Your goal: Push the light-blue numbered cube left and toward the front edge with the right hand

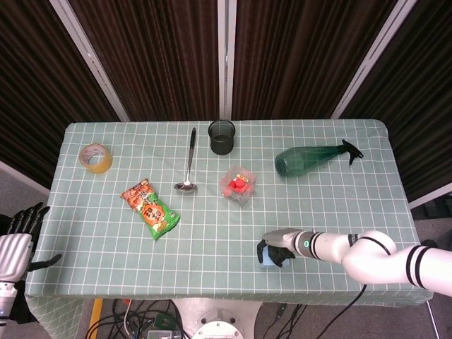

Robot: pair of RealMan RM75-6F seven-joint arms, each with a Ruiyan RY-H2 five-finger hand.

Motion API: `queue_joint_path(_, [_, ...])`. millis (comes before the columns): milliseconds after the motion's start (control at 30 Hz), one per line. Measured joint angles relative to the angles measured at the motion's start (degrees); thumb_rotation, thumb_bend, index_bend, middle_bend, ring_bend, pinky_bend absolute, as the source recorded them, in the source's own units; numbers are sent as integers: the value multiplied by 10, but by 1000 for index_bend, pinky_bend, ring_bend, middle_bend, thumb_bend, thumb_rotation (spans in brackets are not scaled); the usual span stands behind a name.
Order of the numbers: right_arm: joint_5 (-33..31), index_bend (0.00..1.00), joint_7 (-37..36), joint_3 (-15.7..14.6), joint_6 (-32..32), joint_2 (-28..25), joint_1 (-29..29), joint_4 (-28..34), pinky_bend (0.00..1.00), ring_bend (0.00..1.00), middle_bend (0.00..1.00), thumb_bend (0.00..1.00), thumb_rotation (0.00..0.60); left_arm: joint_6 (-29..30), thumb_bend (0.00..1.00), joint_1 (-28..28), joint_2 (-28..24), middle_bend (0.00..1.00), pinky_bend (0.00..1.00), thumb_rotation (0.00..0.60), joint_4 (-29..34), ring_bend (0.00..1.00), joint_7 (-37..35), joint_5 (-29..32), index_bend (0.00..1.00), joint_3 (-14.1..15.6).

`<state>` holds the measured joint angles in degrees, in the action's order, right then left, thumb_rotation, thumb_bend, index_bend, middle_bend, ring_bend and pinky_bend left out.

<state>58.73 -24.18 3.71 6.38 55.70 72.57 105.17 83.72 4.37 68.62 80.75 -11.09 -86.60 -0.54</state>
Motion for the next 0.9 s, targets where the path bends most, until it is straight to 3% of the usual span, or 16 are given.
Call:
queue_joint_path(100, [-2,133,2,9,-21,-6,-13,10,722,811,932,1000,600,2,0,-1,0,0,28,600,0,0,0,0,35,-1])
queue_joint_path(267, [5,122,14,38,-89,-58,-68,56,722,811,931,1000,600,3,0,-1,-4,0,28,600,4,0,3,0,35,-1])
queue_joint_path(400, [33,122,47,40,-173,-125,-126,87,722,811,931,1000,600,4,0,0,-7,0,28,600,11,0,9,-1,35,-2])
queue_joint_path(533, [54,121,115,11,-298,-167,-205,110,722,811,931,1000,600,4,0,2,-7,0,28,600,21,0,22,-2,35,-3])
queue_joint_path(667, [58,119,202,-26,-436,-175,-285,111,722,811,931,1000,600,4,0,5,-6,0,28,600,39,0,43,-4,35,-5])
queue_joint_path(800, [57,118,281,-53,-597,-144,-373,88,722,811,931,1000,600,6,0,7,-7,0,28,600,61,0,69,-4,35,-7])
queue_joint_path(900, [67,118,314,-69,-725,-92,-450,42,722,811,931,1000,600,10,0,7,-10,0,28,600,81,0,90,-4,35,-9])
